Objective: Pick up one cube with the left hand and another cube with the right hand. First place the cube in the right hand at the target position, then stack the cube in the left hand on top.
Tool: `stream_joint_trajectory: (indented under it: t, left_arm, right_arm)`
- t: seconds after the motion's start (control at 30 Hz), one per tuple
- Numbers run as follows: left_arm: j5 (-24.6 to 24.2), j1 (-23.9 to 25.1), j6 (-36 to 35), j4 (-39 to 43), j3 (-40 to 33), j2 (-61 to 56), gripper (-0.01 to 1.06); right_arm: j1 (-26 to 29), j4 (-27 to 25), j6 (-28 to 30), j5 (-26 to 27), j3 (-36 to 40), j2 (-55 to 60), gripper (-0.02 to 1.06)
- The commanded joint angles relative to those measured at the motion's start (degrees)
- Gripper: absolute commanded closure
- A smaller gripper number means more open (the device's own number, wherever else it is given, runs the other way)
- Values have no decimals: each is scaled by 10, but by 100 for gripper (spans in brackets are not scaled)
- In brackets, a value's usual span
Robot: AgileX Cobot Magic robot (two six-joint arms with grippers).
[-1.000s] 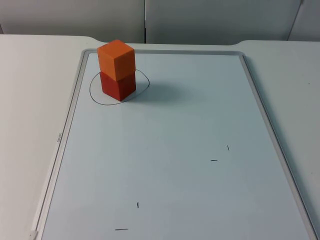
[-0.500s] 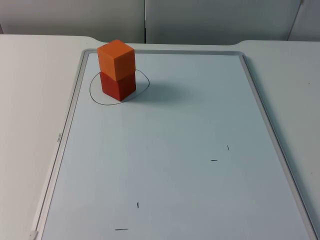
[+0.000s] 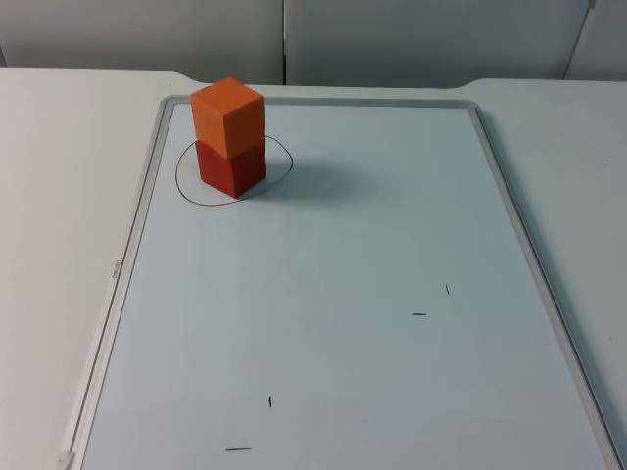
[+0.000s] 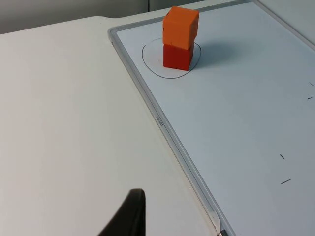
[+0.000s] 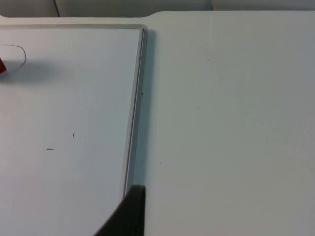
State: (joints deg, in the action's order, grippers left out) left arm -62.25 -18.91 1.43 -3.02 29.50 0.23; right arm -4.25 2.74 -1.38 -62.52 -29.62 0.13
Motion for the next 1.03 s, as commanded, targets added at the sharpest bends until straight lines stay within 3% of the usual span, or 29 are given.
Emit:
stream_joint_trajectory:
  t: [0.0,0.5,0.8,1.0]
  left_arm:
    - [7,-1,-3,0,-2,-2,6]
    - [7,16,-3,0,-2,-2,6]
    - [7,152,-3,0,-2,-2,6]
    - [7,204,-3,0,-2,-2,6]
  right_arm:
    - [4,0,-1,8,5,-1,0]
    - [4,0,-1,8,5,-1,0]
    - [4,0,-1,8,5,-1,0]
    - [4,0,-1,8,5,-1,0]
